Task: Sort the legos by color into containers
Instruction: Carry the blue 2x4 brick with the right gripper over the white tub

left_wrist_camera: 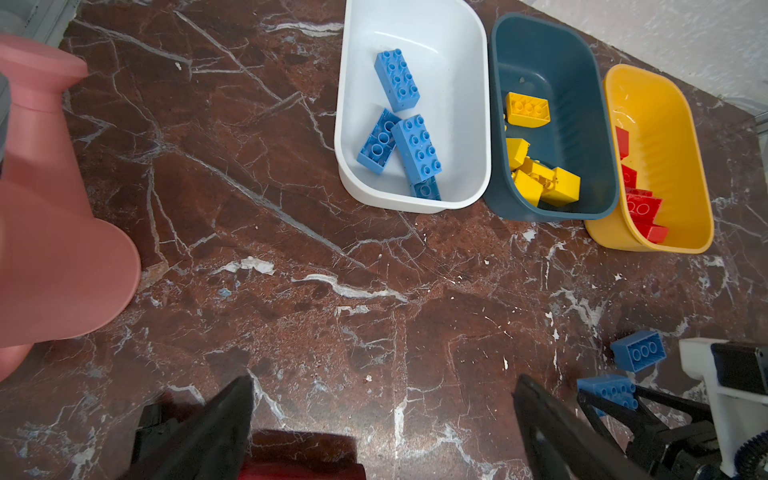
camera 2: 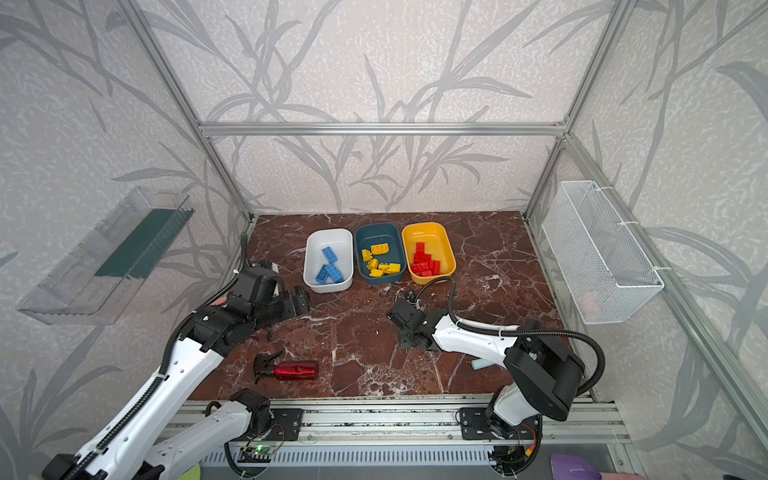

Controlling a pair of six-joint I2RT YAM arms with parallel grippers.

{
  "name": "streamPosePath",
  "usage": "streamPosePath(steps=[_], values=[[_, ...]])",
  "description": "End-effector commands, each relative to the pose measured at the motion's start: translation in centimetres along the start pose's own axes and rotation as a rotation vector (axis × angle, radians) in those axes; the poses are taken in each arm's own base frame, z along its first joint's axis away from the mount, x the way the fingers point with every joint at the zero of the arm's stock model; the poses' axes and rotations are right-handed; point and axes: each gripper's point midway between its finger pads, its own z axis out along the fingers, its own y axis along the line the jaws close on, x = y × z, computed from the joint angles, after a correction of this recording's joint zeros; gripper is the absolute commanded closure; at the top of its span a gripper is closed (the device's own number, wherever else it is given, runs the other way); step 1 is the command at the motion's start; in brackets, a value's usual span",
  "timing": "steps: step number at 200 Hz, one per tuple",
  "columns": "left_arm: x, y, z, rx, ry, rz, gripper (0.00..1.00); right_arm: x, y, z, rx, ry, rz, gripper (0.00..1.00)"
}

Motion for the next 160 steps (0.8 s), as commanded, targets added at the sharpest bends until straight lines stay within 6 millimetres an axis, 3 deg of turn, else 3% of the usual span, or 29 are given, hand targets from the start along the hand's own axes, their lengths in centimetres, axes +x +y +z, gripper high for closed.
streamPosePath(steps=[1, 35, 87, 94, 127, 160], values=[[0.4, 0.5, -1.2, 0.015, -0.031, 0.024, 0.03, -2.8, 3.6, -2.7, -0.154, -0.057, -0.081, 0.43], [0.5, 1.6, -3.0, 0.035, -0.117, 0.022, 0.03, -6.9, 7.5, -4.9, -0.286, -0.144, -0.148, 0.43], [0.7, 3.1, -5.1, 0.026, -0.187, 0.031, 0.03, -12.1, 14.0, -5.7, -0.431, -0.159, -0.236, 0.44], [0.8, 3.1, -5.2, 0.032, -0.194, 0.029, 0.03, -12.2, 14.7, -4.4, -0.433, -0.137, -0.246, 0.43], [0.9, 3.0, -5.4, 0.060, -0.218, 0.025, 0.03, -15.0, 17.8, -3.0, -0.469, -0.135, -0.269, 0.43], [0.9, 3.0, -5.4, 0.060, -0.219, 0.031, 0.03, -16.9, 19.7, -0.2, -0.471, -0.106, -0.270, 0.43]])
